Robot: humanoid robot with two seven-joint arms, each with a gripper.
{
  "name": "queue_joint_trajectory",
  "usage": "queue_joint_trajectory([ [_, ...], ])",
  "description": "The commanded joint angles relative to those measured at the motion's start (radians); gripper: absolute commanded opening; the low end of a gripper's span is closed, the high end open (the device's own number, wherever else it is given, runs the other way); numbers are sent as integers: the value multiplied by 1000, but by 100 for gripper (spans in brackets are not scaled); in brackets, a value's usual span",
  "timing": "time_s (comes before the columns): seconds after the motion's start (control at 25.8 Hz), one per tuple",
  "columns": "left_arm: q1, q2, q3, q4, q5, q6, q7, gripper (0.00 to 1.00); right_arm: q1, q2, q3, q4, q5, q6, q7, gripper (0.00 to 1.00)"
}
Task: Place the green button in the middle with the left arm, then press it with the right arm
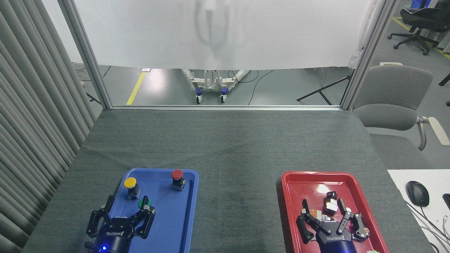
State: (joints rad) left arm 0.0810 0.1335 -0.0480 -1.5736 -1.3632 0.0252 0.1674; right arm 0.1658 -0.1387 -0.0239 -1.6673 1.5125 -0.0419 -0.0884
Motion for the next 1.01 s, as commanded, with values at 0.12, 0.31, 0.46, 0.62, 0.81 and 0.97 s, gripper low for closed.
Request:
queue_joint_trajectory([
  [0.12, -17, -9, 0, 32, 3, -2, -6, 100, 0, 1, -1, 0, 0, 0, -1, 100],
  [0.31, -14, -8, -6, 4, 6, -14, -5, 100, 0, -4, -1, 0, 0, -1, -1, 100],
  [0.46, -10, -5, -6, 9, 3, -14, -5, 100, 0, -9, 1, 0, 0, -1, -1, 100],
  [0.62, -10, -6, -6, 11, 1, -13, -5, 100, 0, -9, -1, 0, 0, -1, -1, 100],
  [0.81, -10, -6, -6, 14, -1, -13, -5, 100, 0, -5, -1, 0, 0, -1, -1, 100],
  [0.97, -10, -6, -6, 12, -1, -13, -5, 100, -2, -2, -2, 0, 0, -1, -1, 100],
])
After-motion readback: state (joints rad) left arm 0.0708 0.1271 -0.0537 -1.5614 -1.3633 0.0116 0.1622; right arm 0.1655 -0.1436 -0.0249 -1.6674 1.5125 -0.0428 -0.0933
